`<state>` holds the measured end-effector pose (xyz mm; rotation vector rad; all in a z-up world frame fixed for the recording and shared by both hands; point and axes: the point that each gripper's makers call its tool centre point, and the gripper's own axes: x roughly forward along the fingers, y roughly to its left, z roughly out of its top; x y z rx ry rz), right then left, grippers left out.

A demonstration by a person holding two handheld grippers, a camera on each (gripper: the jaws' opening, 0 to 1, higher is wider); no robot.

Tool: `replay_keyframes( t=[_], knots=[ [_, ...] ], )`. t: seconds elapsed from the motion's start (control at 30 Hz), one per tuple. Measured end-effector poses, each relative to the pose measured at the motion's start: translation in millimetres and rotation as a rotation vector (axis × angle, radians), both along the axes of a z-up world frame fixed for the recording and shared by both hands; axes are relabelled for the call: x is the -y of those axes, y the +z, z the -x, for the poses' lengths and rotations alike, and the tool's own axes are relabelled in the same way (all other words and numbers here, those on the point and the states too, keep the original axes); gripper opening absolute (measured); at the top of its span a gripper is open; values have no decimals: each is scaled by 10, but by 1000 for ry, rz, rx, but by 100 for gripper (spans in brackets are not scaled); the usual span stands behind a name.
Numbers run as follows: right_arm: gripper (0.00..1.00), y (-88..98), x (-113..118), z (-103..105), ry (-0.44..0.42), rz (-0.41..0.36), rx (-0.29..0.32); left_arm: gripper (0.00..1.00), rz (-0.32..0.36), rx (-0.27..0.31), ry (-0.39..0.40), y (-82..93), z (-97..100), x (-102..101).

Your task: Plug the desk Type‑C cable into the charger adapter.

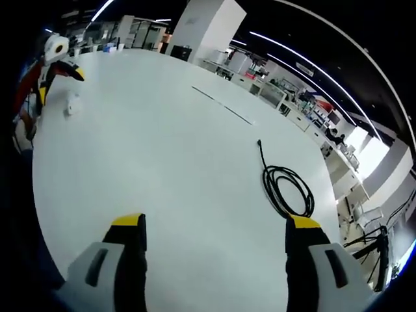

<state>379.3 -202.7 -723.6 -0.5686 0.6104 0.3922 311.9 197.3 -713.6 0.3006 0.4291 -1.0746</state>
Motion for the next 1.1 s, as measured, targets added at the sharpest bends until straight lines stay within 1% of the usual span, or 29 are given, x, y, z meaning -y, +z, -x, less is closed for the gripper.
replay_keyframes(
  t=[0.33, 0.6, 1.1],
  knots=[
    [89, 2, 42, -105, 3, 6, -3, 81, -26, -16, 7, -44, -54, -6],
    [89, 9, 63, -229, 5, 8, -4, 81, -43, -15, 8, -18, -109, -13],
    [87, -26, 193, -426, -5, 26, -16, 81, -41, -27, 14, -40, -149, -26]
  ],
)
